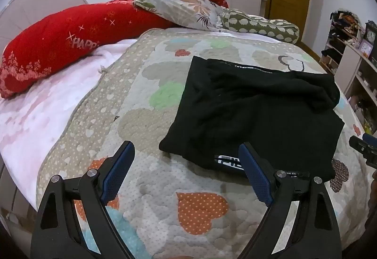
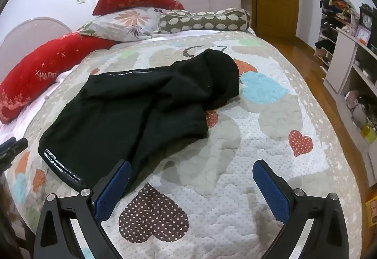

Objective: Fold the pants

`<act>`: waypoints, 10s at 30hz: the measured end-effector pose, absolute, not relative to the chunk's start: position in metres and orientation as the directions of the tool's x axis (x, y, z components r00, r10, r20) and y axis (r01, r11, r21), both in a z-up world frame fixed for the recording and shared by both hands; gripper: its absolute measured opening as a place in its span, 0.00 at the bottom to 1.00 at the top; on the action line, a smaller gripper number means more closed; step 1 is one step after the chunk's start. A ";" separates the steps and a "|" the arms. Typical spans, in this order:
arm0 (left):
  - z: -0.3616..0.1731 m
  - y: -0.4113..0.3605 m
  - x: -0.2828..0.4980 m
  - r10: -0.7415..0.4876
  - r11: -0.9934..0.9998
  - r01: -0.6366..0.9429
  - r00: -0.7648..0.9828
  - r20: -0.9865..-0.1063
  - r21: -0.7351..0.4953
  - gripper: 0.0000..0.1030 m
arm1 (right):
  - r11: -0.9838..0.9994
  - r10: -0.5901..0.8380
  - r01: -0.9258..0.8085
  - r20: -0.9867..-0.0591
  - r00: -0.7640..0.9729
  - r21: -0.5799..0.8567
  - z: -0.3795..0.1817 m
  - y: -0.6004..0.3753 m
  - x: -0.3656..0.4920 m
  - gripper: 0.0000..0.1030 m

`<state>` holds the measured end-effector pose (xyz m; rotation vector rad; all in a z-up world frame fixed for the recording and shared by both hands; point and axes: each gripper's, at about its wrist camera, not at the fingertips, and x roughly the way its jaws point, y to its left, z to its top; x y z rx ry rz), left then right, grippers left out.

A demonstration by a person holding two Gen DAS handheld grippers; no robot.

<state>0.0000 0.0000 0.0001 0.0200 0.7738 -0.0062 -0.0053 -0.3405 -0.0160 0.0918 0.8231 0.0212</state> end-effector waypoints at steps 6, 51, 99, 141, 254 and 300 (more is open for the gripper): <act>-0.001 0.008 -0.008 -0.008 1.000 -0.001 0.715 -0.699 -0.012 0.87 | 0.996 0.052 0.019 -0.725 0.687 0.090 -0.019 -0.340 0.002 1.00; 0.102 0.033 -0.131 0.079 0.997 -0.077 0.804 -0.589 0.029 0.87 | 0.982 0.186 -0.138 -0.674 0.715 0.125 0.032 -0.252 0.011 1.00; 0.100 0.008 -0.115 0.023 1.000 -0.020 0.798 -0.602 0.012 0.87 | 0.985 0.171 -0.105 -0.684 0.709 0.137 0.026 -0.283 0.004 1.00; -0.044 0.035 0.050 -0.271 0.926 -0.055 0.592 -0.759 -0.373 0.87 | 0.959 0.206 0.013 -0.730 0.652 0.283 -0.042 -0.384 0.055 0.82; -0.017 0.042 0.155 -0.139 0.988 0.027 0.571 -0.809 -0.151 0.77 | 0.989 0.127 -0.027 -0.763 0.634 0.142 -0.038 -0.373 0.049 0.47; -0.046 0.013 0.248 -0.238 0.971 0.117 0.505 -0.829 -0.208 0.77 | 0.999 -0.035 0.005 -0.708 0.705 -0.043 -0.022 -0.372 0.064 0.48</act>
